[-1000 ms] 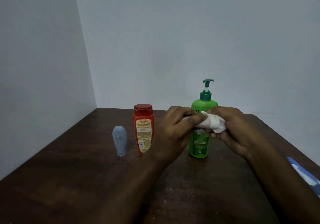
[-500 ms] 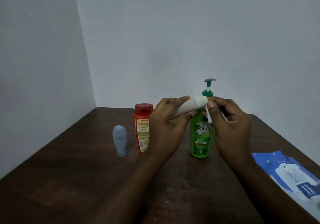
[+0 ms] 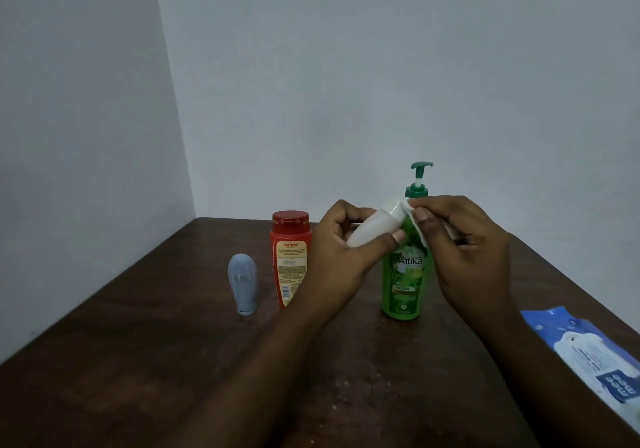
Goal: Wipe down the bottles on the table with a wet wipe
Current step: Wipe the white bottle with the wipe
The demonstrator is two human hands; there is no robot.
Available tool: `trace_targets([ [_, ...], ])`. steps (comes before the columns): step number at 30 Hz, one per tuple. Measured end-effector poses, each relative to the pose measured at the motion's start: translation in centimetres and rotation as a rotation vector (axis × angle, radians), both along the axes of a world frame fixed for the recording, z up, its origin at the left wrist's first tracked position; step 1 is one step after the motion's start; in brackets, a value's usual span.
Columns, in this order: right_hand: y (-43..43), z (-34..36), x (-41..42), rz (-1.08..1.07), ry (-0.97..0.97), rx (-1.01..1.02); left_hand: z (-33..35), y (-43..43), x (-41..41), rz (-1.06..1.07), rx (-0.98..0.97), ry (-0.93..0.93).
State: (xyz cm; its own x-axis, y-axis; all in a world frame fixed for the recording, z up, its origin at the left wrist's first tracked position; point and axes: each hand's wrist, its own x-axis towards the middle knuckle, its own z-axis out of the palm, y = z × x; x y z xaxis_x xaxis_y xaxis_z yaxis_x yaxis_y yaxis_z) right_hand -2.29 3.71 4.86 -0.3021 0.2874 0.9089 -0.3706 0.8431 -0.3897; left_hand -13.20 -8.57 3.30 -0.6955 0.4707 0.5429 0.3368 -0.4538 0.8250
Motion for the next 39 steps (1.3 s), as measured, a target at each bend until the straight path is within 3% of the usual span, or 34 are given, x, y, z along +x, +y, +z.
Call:
trace_targets([
  [7, -0.2, -1.2, -0.7, -0.411, 0.048, 0.266, 1.2, -0.4, 0.9, -0.639, 0.113, -0.561],
  [13, -0.6, -1.5, -1.0, -0.376, 0.036, 0.389, 1.3, -0.6, 0.4, -0.692, 0.08, -0.804],
  [20, -2.6, -1.3, -1.2, -0.139, -0.109, 0.331, 1.5, -0.9, -0.8, -0.667, 0.197, -0.888],
  [27, -3.2, -0.7, -0.3, 0.227, -0.409, 0.46, 1.1, -0.6, -1.7, -0.661, 0.201, -0.894],
  [29, -3.2, -0.4, 0.1, 0.279, -0.333, 0.339, 1.0, -0.4, -1.4, -0.667, 0.192, -0.872],
  [32, -2.3, 0.0, 0.0, 0.064, -0.119, 0.155, 0.8, -0.1, -1.0, -0.65, 0.163, -0.816],
  [34, -1.5, -0.2, -0.5, -0.122, -0.093, 0.138, 0.7, -0.1, -0.7, -0.621, 0.135, -0.78],
  [39, -1.8, -1.6, -1.5, -0.1, -0.151, 0.142, 0.7, 0.0, -0.7, -0.585, 0.156, -0.786],
])
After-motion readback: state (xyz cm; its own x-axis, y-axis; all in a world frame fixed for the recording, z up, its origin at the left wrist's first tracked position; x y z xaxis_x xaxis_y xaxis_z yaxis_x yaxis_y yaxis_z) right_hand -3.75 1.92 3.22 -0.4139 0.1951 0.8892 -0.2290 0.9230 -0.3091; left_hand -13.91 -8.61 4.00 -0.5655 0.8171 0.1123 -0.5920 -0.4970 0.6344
